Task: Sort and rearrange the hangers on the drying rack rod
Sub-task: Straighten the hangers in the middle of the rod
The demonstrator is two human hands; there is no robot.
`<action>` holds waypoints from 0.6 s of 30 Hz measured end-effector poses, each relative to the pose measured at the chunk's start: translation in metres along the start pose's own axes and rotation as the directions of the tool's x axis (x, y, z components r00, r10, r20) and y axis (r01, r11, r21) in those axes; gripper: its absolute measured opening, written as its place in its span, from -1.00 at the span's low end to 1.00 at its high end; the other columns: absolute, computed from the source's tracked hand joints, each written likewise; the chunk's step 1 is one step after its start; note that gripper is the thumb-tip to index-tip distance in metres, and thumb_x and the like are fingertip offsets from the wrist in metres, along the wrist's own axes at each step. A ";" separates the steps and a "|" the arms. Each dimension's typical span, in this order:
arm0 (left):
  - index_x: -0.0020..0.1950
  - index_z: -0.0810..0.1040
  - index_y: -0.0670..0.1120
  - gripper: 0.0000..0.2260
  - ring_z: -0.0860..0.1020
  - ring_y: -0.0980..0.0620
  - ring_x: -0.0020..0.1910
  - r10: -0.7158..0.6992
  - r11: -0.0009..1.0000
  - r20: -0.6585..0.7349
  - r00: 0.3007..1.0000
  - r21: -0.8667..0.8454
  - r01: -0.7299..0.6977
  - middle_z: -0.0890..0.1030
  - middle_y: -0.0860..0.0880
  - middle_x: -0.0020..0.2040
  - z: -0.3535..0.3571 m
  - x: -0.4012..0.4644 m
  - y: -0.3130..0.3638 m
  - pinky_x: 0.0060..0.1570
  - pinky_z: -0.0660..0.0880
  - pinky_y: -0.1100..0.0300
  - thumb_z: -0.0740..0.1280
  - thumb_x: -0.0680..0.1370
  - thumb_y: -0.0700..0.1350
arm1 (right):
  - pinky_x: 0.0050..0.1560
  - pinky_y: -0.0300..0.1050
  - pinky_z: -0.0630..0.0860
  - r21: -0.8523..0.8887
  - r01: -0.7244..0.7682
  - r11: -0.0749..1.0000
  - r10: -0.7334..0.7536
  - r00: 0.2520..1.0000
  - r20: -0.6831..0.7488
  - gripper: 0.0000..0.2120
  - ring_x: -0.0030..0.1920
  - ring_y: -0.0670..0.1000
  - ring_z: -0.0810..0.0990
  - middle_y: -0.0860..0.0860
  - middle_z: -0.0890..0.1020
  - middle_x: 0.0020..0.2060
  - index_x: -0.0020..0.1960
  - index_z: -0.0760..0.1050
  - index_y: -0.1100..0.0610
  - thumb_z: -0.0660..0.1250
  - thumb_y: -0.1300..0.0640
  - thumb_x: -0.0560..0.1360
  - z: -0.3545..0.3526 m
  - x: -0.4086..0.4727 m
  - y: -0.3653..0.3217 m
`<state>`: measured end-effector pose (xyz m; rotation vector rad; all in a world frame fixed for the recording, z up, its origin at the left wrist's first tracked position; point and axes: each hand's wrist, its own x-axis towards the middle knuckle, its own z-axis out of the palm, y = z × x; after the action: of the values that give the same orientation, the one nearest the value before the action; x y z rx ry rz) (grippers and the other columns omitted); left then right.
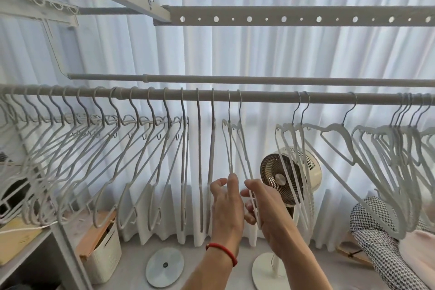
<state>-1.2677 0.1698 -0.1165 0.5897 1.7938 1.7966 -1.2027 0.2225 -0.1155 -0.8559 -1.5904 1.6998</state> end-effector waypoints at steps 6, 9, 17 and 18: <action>0.37 0.29 0.03 -0.61 0.66 -0.19 -0.05 0.016 1.000 -0.013 1.000 0.018 -0.016 0.58 -0.03 -0.04 -0.002 0.001 0.001 0.04 0.62 -0.24 0.07 0.66 0.24 | -0.38 -0.15 0.39 -0.013 0.012 1.000 -0.012 1.000 -0.006 -0.69 -0.39 -0.06 0.42 0.02 0.52 -0.21 0.06 0.56 0.20 0.24 -0.04 0.61 0.004 0.000 0.004; 0.36 0.28 0.03 -0.61 0.66 -0.18 -0.08 0.007 1.000 -0.022 1.000 0.011 -0.007 0.58 -0.07 -0.03 -0.003 0.002 0.000 -0.02 0.64 -0.24 0.07 0.66 0.23 | -0.38 -0.15 0.41 -0.008 0.016 1.000 -0.016 1.000 -0.017 -0.66 -0.33 -0.03 0.43 0.02 0.52 -0.19 0.08 0.57 0.18 0.27 -0.10 0.57 0.004 0.001 0.004; 0.38 0.29 0.03 -0.62 0.60 -0.05 -0.05 0.023 1.000 -0.038 0.999 0.016 -0.022 0.56 -0.06 0.04 -0.004 0.006 -0.004 -0.14 0.58 0.08 0.08 0.66 0.21 | -0.30 -0.06 0.42 0.016 0.014 1.000 -0.014 1.000 -0.017 -0.69 -0.24 0.03 0.45 0.12 0.58 -0.04 0.06 0.57 0.20 0.27 -0.05 0.59 0.000 0.002 0.005; 0.38 0.29 0.01 -0.62 0.60 -0.05 -0.07 0.024 1.000 -0.037 0.999 0.011 -0.023 0.56 -0.06 0.00 -0.004 0.007 -0.004 -0.14 0.58 0.08 0.09 0.66 0.20 | -0.30 -0.07 0.42 0.016 0.014 1.000 -0.014 1.000 -0.014 -0.68 -0.24 0.03 0.45 0.12 0.58 -0.06 0.07 0.56 0.21 0.27 -0.05 0.59 0.000 0.002 0.005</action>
<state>-1.2755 0.1714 -0.1215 0.5880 1.8295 1.8257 -1.2039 0.2238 -0.1203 -0.8446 -1.5676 1.6914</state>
